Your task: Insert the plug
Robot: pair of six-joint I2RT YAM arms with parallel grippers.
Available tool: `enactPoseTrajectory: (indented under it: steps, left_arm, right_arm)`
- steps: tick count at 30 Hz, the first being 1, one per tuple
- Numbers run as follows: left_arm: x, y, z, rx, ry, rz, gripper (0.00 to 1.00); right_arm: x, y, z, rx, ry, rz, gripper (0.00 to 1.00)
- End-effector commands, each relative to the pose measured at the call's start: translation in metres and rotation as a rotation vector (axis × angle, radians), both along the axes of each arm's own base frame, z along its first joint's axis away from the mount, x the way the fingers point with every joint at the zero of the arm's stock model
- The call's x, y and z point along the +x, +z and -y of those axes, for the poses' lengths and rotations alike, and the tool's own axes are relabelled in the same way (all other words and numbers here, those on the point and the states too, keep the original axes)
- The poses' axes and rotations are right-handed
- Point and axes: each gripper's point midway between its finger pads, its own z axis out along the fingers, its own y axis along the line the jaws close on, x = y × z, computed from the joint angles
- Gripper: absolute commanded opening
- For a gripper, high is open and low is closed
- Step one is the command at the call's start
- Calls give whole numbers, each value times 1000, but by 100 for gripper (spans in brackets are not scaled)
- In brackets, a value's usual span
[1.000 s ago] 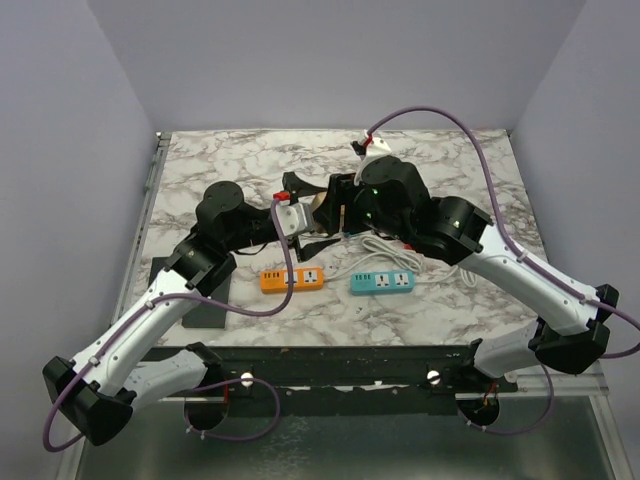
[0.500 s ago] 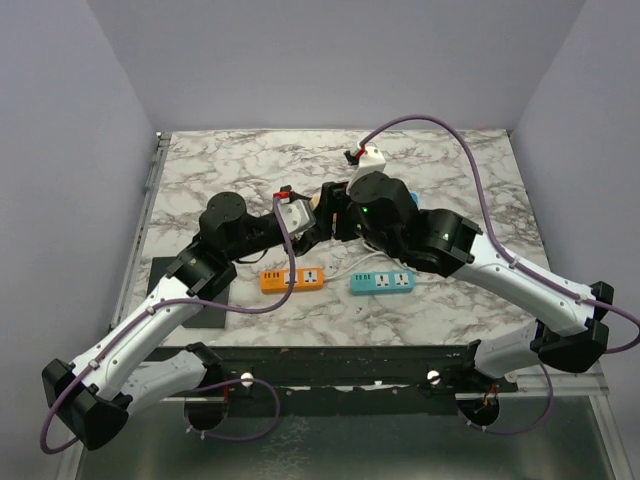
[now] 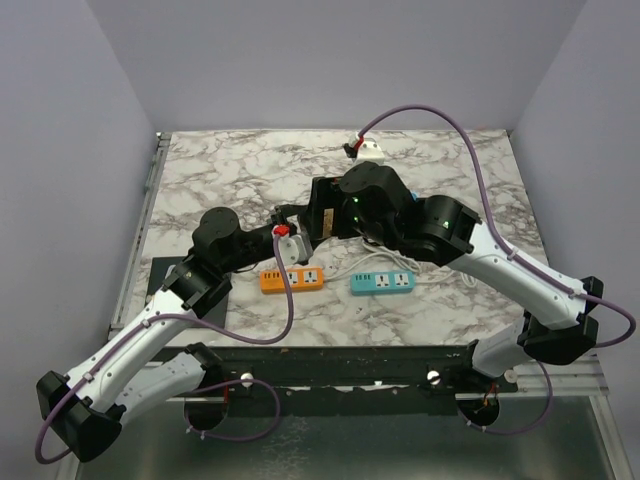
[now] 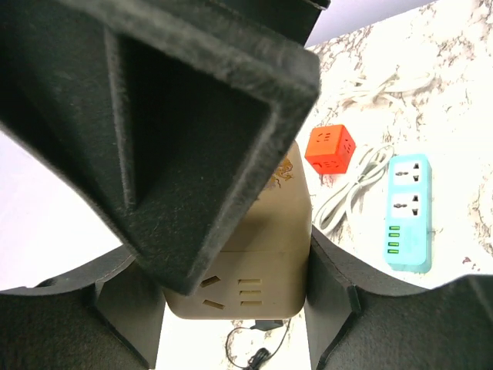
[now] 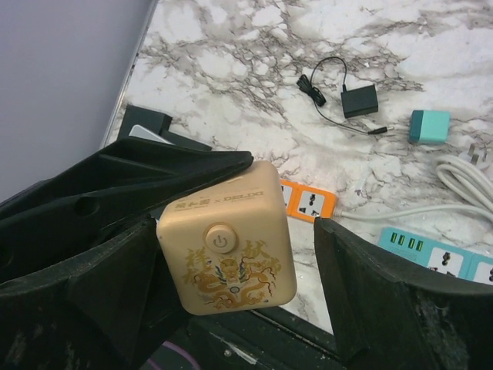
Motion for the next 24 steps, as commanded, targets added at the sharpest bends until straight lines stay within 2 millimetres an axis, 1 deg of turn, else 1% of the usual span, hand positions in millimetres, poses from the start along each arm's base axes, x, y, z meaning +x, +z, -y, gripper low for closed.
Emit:
enactPoseTrajectory:
  steps: [1, 3, 6, 10, 12, 13, 15, 16, 17, 18, 19, 20, 21, 24]
  left_arm:
    - [-8, 14, 1, -11, -41, 102, 0]
    - [-8, 14, 1, -12, -40, 102, 0]
    - [-9, 14, 2, -11, -48, 102, 0]
    - [-10, 12, 3, -3, -53, 107, 0]
    - [-8, 10, 3, 4, -46, 108, 0]
    - [-7, 9, 2, 11, -45, 110, 0]
    - [-7, 5, 3, 25, -45, 111, 0]
    - [-5, 3, 2, 29, -41, 107, 13]
    - [-4, 2, 2, 29, -33, 98, 44]
    - [-2, 0, 2, 26, -21, 77, 71]
    - [0, -3, 1, 25, -6, 53, 94]
    - [4, -6, 1, 24, 16, 28, 99]
    - [7, -11, 0, 29, 31, 0, 99]
    - [10, -35, -3, 126, 47, -73, 99]
  right_arm:
    - [-8, -14, 7, -36, -13, -58, 85]
    - [-8, -13, 7, -34, -8, -55, 81]
    - [-6, -17, 3, -57, 0, -60, 77]
    - [-4, -22, -6, -87, 19, -69, 64]
    - [-4, -26, -9, -102, 30, -77, 60]
    - [-4, -28, -9, -113, 32, -81, 55]
    - [-4, -32, -4, -142, 23, -85, 39]
    - [-3, -34, 1, -162, 10, -84, 31]
    - [-3, -35, 8, -183, -10, -85, 23]
    - [-2, -36, 17, -208, -33, -88, 13]
    - [0, -37, 29, -231, -63, -92, 5]
    - [2, -38, 43, -253, -96, -104, 1]
    - [5, -40, 57, -270, -124, -118, 1]
    - [14, -53, 102, -292, -176, -187, 1]
